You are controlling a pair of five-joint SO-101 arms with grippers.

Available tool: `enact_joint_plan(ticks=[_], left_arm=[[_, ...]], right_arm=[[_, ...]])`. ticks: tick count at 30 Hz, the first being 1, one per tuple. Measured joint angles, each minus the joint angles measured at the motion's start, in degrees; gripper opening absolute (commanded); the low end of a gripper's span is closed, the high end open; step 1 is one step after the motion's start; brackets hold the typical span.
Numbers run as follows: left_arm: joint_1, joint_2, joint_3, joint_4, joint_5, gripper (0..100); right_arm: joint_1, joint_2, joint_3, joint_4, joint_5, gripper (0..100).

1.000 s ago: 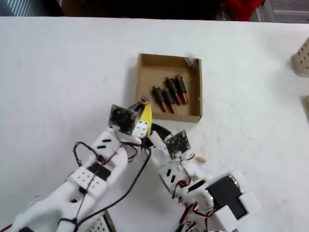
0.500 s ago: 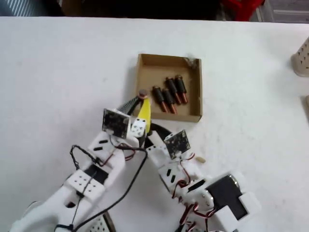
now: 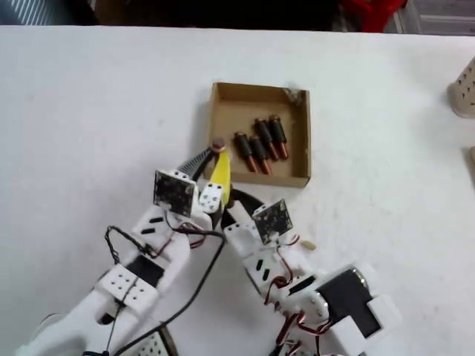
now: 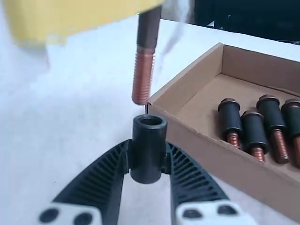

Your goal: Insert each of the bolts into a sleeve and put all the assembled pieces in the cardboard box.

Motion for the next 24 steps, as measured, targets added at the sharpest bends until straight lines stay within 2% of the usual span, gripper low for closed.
enact_joint_plan(ticks=[7,24], left_arm=[[-0.1,0.0,-1.5,10.2,0.0,2],[2.4,0.0,-4.9,10.4,2.6,2]], right_arm=[[0.0,0.0,0.0,0.0,0.0,1.6],[0.4,0.0,0.1,0.0,0.0,1.6]])
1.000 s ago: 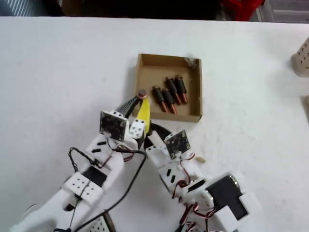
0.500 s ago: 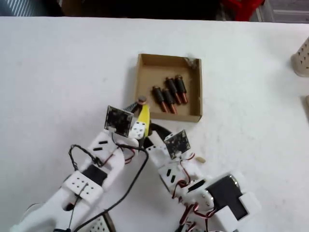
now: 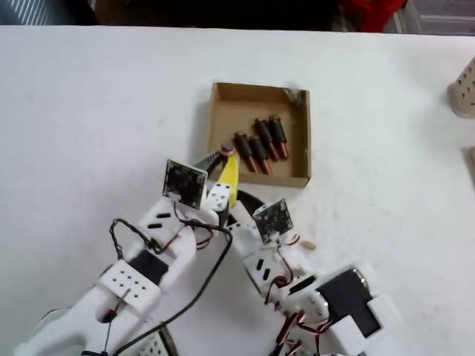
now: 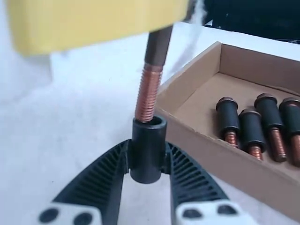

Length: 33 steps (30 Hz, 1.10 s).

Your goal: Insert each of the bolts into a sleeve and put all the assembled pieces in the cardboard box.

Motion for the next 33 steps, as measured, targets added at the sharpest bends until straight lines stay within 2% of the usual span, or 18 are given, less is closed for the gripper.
enact_joint_plan(ticks=[28,33], left_arm=[[-0.4,0.0,-1.5,-0.1,3.9,2],[-1.4,4.7,-1.6,-1.7,4.0,2]], right_arm=[[0.0,0.0,0.0,0.0,0.0,1.6],[0.0,0.1,0.0,0.1,0.0,1.6]])
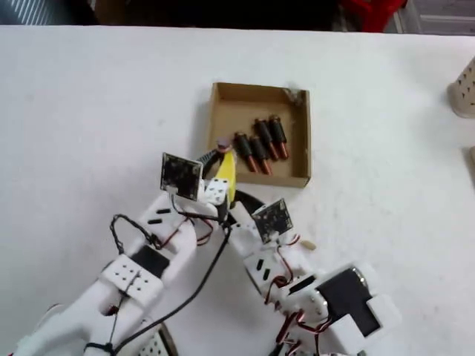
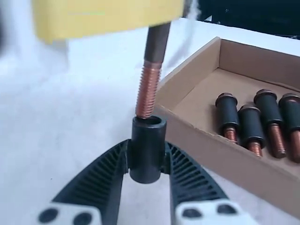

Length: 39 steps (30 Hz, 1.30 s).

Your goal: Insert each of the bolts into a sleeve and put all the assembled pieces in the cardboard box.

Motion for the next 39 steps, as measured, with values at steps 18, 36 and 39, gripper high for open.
enact_joint_plan(ticks=[18,36,39], left_arm=[[0.1,-3.8,-0.4,4.0,5.5,2],[0.1,-5.9,-0.4,6.1,6.0,2],[0.1,-5.9,-0.4,6.6,6.0,2]], right_arm=[[0.0,-0.1,0.0,-0.1,0.0,1.6],[0.0,-0.1,0.0,-0.1,0.0,1.6],[0.0,0.0,0.0,-0.1,0.0,1.6]])
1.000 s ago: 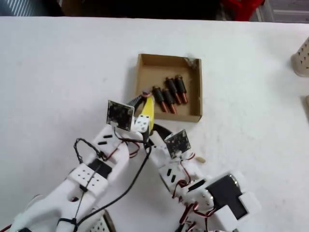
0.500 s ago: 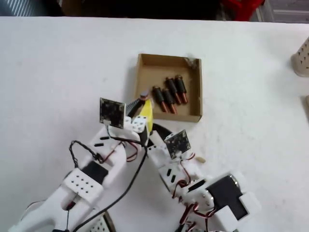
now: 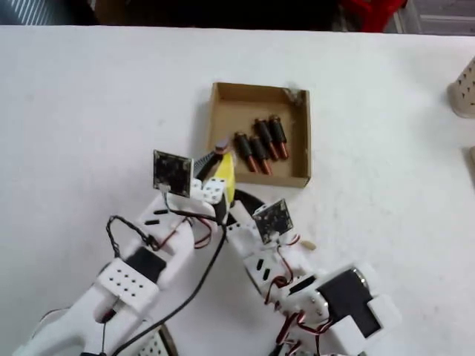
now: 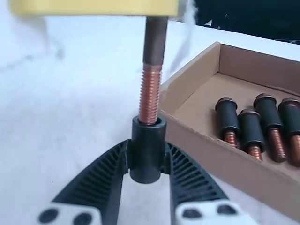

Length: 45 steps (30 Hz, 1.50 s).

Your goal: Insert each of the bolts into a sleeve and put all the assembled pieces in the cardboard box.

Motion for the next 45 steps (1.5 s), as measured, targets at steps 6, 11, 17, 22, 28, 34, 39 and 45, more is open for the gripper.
enact_joint_plan(ticks=[6,11,17,22,28,34,39,45], left_arm=[[0.2,0.0,0.0,2.9,0.0,2],[-1.0,-0.4,0.0,8.0,0.0,2],[-1.1,-0.9,0.0,12.7,-0.2,2],[0.6,-1.1,0.0,17.1,-2.8,2],[0.8,-1.1,0.0,20.5,-7.7,2],[1.6,-1.1,-0.1,23.7,-11.7,2],[1.6,-1.1,-0.1,23.7,-11.8,14],[1.8,-1.1,0.1,23.7,-11.8,46]], right_arm=[[-0.1,0.1,0.0,0.0,1.6,1.6],[-0.1,0.1,0.0,0.0,1.8,1.6],[0.5,0.2,0.0,-1.3,1.9,1.6],[0.6,1.0,-0.1,-2.2,1.9,1.6],[0.6,1.1,0.1,-2.2,1.9,1.6],[0.6,1.1,0.1,-2.2,1.9,1.6],[0.6,1.1,0.1,-2.2,2.1,1.6],[1.5,1.1,0.2,-2.2,2.1,1.6]])
